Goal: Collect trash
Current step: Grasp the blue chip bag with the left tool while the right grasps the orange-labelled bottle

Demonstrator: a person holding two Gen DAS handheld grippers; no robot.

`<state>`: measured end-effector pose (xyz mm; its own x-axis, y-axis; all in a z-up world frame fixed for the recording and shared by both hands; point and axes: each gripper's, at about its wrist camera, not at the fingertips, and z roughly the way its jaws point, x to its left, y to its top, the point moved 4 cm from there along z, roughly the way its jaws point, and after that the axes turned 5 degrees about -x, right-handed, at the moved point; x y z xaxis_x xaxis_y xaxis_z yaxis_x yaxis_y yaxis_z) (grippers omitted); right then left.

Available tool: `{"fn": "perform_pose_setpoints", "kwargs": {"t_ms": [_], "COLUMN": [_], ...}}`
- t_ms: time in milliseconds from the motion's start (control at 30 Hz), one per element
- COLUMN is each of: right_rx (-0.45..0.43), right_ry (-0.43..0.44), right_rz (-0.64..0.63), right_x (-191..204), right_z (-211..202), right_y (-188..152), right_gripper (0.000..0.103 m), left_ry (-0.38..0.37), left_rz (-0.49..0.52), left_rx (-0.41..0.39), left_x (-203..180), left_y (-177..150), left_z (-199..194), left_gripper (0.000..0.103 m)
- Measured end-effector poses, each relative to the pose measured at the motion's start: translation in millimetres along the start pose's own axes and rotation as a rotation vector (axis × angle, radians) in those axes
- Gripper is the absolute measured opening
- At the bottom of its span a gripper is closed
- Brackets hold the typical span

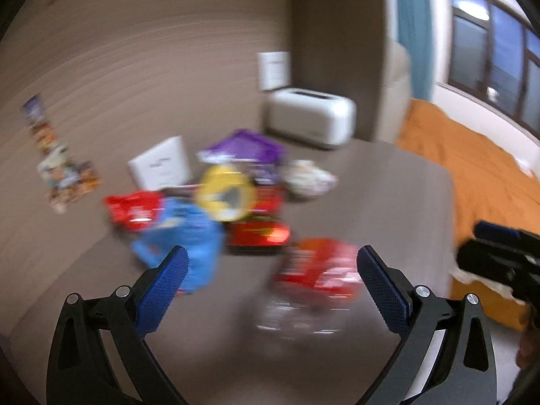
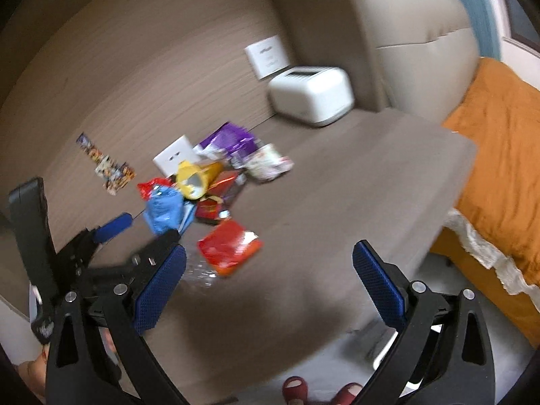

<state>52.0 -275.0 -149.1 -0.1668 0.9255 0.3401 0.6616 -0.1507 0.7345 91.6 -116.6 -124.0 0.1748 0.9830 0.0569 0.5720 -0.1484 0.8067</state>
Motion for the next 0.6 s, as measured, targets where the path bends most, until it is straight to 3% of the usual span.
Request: {"fn": "perform_pose_setpoints", "kwargs": {"t_ms": [233, 467, 500, 600], "right_rx": [0.136, 0.189, 0.188, 0.195], "right_ry": [0.007, -0.035, -0.044, -0.059], "right_rz": [0.049, 0.054, 0.051, 0.047], "right_x": [26.6, 49.0, 51.9, 57.9], "right_z": [55.6, 102.0, 106.9, 120.7], "right_y": [-21.9, -29.5, -28.7, -26.1], "right_gripper": [0.098, 0.098, 0.096, 0.074], "left_ry": [0.079, 0.048, 0.040, -0.008], "left_rz": [0.029, 0.099, 0.107, 0.119], "left_rx": [-0.004, 0.042, 0.044, 0.082], "left_x": [62.7, 77.8, 79.2, 81.3], "left_y": [-6.2, -12.1, -12.1, -13.4], "left_z": [23.9, 64.1, 68.6, 87.0], "left_gripper": [0.098, 0.098, 0.098, 0.097]}}
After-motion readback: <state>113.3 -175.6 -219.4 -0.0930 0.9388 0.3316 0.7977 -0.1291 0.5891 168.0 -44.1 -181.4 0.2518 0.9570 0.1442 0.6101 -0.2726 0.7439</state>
